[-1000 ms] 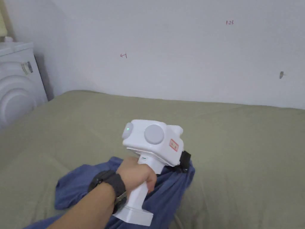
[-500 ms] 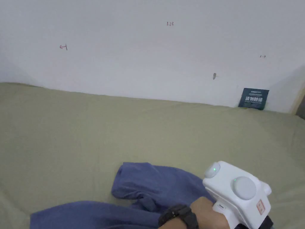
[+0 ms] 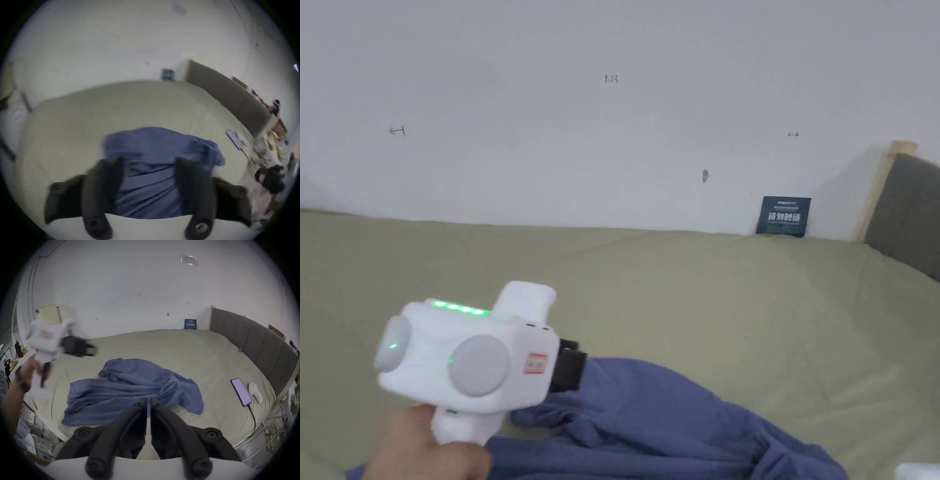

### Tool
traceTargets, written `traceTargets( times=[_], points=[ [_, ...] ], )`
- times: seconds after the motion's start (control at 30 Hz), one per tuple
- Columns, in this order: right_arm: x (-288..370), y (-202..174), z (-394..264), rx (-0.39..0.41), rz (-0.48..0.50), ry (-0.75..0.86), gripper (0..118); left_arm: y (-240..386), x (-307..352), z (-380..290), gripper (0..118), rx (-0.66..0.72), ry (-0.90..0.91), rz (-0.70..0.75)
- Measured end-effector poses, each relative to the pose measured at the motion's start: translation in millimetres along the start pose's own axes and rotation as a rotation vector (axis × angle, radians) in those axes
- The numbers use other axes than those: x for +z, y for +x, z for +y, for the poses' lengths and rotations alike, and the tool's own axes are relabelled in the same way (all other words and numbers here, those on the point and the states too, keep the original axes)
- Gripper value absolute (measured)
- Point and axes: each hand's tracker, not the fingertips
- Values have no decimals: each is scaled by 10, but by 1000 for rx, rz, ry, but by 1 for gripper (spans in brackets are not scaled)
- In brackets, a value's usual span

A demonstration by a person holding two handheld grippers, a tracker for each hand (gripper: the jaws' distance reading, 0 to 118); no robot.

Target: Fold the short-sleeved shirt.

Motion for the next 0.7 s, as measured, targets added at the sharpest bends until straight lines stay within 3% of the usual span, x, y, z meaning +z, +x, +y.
traceTargets(
  times=[0.07, 0.1, 0.3, 0.47, 0.7],
  points=[
    [-25, -13, 55, -16, 12, 22, 8, -270, 368, -265, 16, 49, 41, 127],
    [-38, -41, 88, -21, 21, 29, 8, -415, 564, -441, 2, 90, 48, 172],
    [-78, -235, 113, 25, 71, 20, 8, -719, 1216, -1320, 0, 230, -19, 289],
    [-129, -345, 57, 42, 113, -14, 8, -923, 1046, -1688, 0, 343, -151, 233],
    [-180, -230, 81, 31, 87, -25, 8, -1313, 318, -1159, 0, 303, -230, 105]
  ],
)
